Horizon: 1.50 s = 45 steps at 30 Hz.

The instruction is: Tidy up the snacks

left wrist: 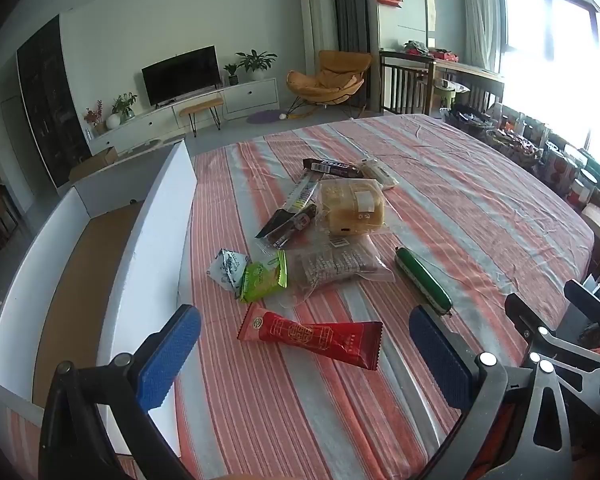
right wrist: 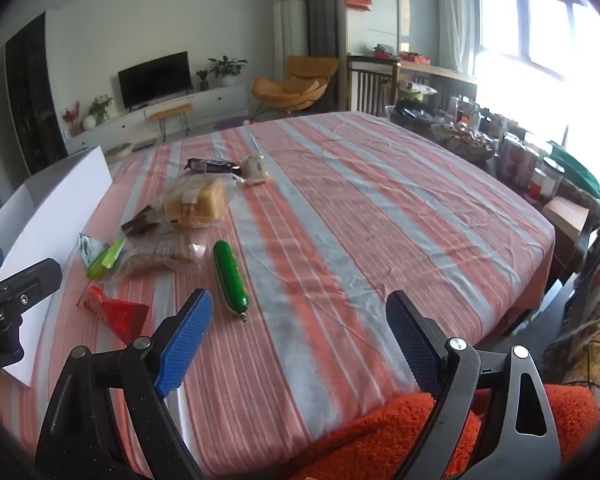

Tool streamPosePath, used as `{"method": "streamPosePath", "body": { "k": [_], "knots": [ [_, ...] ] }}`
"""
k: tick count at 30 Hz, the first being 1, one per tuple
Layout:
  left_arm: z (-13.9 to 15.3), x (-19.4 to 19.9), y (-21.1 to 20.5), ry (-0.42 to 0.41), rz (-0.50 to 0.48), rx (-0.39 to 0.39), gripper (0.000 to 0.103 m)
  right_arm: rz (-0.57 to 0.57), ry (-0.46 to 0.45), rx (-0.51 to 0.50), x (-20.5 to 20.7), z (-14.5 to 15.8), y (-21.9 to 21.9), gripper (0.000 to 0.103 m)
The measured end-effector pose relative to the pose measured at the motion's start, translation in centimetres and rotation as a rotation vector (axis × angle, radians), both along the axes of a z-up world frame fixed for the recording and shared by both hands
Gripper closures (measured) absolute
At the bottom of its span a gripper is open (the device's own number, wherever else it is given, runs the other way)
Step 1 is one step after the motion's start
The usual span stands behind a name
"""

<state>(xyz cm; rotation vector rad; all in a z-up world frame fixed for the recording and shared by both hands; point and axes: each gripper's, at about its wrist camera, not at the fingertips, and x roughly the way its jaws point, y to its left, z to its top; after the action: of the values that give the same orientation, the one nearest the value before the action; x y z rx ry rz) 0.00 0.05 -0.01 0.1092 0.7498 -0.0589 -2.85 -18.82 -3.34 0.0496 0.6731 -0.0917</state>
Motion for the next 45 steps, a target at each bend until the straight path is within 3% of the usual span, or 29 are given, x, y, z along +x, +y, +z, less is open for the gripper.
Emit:
{"method": "streamPosePath", "body": {
  "k": [45],
  "knots": [
    [-0.22,-0.17,-0.06,-0.004,0.015,0.008,0.000,0.001,0.002,-0.004,0.12,-0.19,0.19,0.012]
  ]
}}
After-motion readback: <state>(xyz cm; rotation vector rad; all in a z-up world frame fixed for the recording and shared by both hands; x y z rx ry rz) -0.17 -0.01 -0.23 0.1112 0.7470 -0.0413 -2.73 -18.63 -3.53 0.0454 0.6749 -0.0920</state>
